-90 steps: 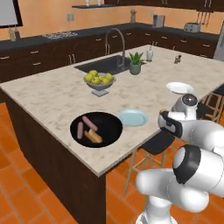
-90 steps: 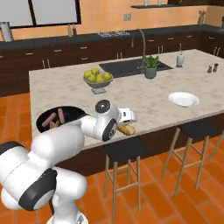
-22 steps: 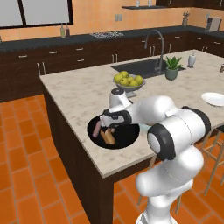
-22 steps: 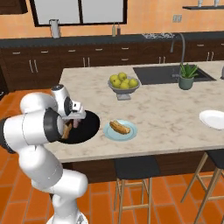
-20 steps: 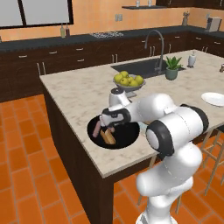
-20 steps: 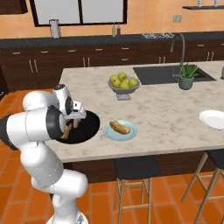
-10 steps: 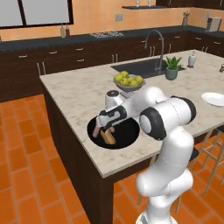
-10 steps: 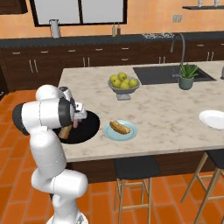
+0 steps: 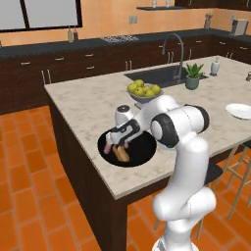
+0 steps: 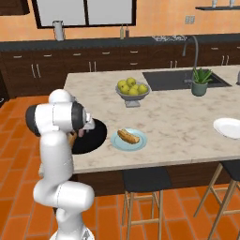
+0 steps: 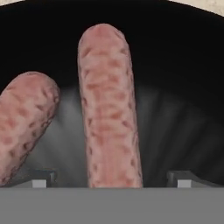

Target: Place one bun and one sausage from the bowl on each plate.

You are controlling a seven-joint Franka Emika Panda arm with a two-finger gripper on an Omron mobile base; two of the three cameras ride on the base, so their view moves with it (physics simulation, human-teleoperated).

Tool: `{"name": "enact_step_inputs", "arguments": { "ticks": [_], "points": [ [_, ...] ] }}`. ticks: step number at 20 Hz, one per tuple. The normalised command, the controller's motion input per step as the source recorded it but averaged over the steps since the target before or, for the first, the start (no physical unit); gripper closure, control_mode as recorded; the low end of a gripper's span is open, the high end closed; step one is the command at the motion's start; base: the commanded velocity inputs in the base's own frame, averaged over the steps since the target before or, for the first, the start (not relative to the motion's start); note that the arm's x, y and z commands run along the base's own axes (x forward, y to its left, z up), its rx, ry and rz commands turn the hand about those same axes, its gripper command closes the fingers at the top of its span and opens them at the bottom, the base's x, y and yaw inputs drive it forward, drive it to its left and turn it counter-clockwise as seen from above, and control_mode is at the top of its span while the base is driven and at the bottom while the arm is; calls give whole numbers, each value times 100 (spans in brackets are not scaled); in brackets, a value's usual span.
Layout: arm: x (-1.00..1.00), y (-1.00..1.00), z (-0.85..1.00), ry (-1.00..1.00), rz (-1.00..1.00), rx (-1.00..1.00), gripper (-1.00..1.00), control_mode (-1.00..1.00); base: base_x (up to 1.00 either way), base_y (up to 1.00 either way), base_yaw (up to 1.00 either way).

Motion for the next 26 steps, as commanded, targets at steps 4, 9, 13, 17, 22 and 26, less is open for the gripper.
{"name": "enact_step_inputs", "arguments": {
  "ticks": [4, 9, 13, 17, 22, 26],
  "points": [
    [4, 0, -17, 1, 0, -1, 100, -100, 0, 0, 0],
    [-3, -18, 0, 2, -1, 0, 100, -100, 0, 0, 0],
    [-22, -80, 42, -4, -12, 2, 100, -100, 0, 0, 0],
    [-7, -79, 100, -17, -22, 11, 100, -100, 0, 0, 0],
    [0, -100, 75, 2, -15, 3, 100, -100, 0, 0, 0],
    [1, -100, -1, 22, -7, -4, 100, -100, 0, 0, 0]
  ]
}}
